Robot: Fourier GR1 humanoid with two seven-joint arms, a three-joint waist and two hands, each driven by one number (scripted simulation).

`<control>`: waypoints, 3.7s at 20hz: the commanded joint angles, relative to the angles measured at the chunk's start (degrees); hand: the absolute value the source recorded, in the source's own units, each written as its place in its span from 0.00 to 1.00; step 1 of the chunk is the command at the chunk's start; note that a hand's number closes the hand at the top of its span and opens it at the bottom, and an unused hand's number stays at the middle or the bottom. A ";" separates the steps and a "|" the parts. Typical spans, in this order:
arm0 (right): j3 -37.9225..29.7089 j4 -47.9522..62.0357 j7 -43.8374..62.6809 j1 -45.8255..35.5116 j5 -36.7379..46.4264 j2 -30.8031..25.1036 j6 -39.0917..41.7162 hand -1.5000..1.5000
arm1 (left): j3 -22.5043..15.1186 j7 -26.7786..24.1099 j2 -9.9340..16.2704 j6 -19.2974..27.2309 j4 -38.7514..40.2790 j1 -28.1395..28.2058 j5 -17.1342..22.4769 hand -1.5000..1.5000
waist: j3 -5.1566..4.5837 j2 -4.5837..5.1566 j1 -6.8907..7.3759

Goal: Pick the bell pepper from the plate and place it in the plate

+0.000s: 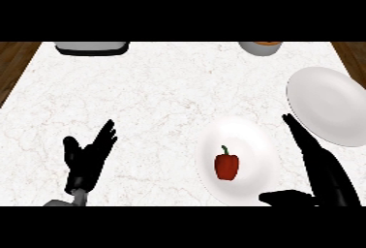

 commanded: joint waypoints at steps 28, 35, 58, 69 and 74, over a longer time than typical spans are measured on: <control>3.64 23.11 4.53 -6.86 19.87 20.25 5.03 0.00 | 7.48 5.10 -5.85 -5.70 -0.70 0.20 -6.87 0.50 | 0.07 0.00 -0.32; 4.26 26.05 4.37 -7.70 22.33 24.03 6.52 0.00 | 6.53 2.69 -8.90 -5.78 -2.67 3.33 -10.40 0.50 | 0.06 -0.03 -0.28; -19.16 49.42 29.03 -35.88 34.74 24.68 -7.59 1.00 | 8.27 2.94 -8.64 -9.50 -1.29 -0.89 -10.76 0.50 | -0.02 1.83 4.30; -27.23 59.31 38.56 -51.48 58.71 17.92 -23.17 1.00 | 7.02 3.60 -9.42 -9.85 -0.89 -2.44 -11.23 0.50 | 0.03 2.38 6.27; -33.32 59.37 41.75 -51.73 65.36 18.20 -29.96 1.00 | 7.33 3.94 -9.56 -9.07 -0.84 -2.71 -11.50 0.50 | 0.16 2.29 5.17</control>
